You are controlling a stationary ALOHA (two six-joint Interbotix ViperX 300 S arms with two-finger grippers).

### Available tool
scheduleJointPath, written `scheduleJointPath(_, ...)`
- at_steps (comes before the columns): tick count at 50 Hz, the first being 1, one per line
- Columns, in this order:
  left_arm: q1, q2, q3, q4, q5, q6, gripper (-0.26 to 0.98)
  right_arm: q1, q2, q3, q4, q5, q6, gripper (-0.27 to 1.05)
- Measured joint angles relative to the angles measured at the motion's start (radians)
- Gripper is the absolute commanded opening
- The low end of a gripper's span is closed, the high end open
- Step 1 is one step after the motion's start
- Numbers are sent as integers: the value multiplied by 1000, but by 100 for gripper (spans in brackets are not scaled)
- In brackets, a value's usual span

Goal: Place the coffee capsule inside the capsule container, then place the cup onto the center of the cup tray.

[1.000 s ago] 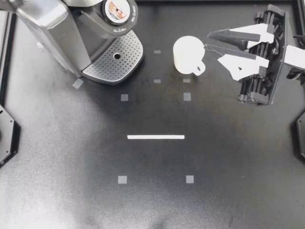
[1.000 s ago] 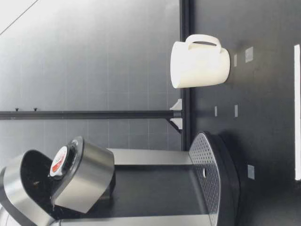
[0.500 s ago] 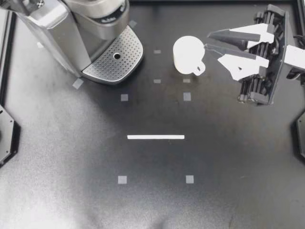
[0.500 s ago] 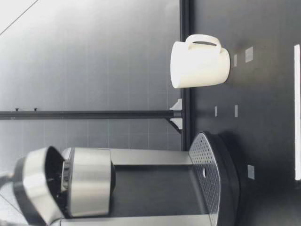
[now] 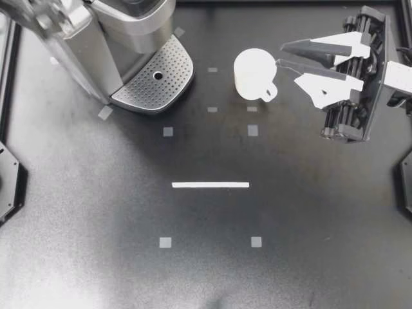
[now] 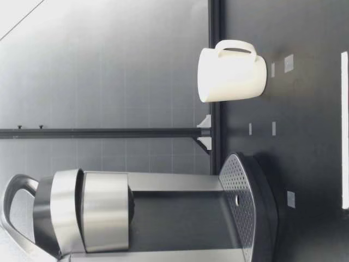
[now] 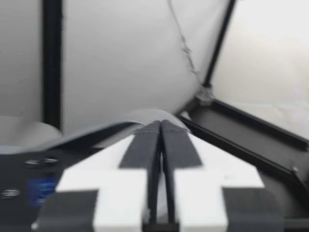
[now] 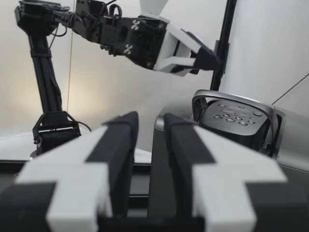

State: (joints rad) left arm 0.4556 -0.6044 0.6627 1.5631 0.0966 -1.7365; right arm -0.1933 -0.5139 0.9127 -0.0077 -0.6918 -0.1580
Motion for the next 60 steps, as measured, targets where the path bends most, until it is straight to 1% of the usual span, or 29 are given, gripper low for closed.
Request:
scheduleJointPath(5, -26, 15, 0, -6, 23, -5, 5, 0, 0, 0, 0, 0, 0, 38)
scheduleJointPath(9, -38, 31, 0, -11, 52, -5, 5, 0, 0, 0, 0, -2, 0, 38)
scheduleJointPath(17, -51, 58, 0, -31, 103, -3, 5, 0, 0, 0, 0, -2, 0, 38)
scheduleJointPath(23, -69, 80, 0, -48, 126, -3, 5, 0, 0, 2, 0, -2, 0, 38)
scheduleJointPath(36, -129, 129, -17, -64, 193, -3, 5, 0, -2, 18, 0, -3, 0, 38)
scheduleJointPath(47, -167, 178, -17, -103, 222, -3, 5, 0, -9, 28, 0, -5, -2, 38)
scheduleJointPath(60, -202, 199, -40, -110, 281, 8, 5, 0, -26, 48, 0, -9, 0, 38)
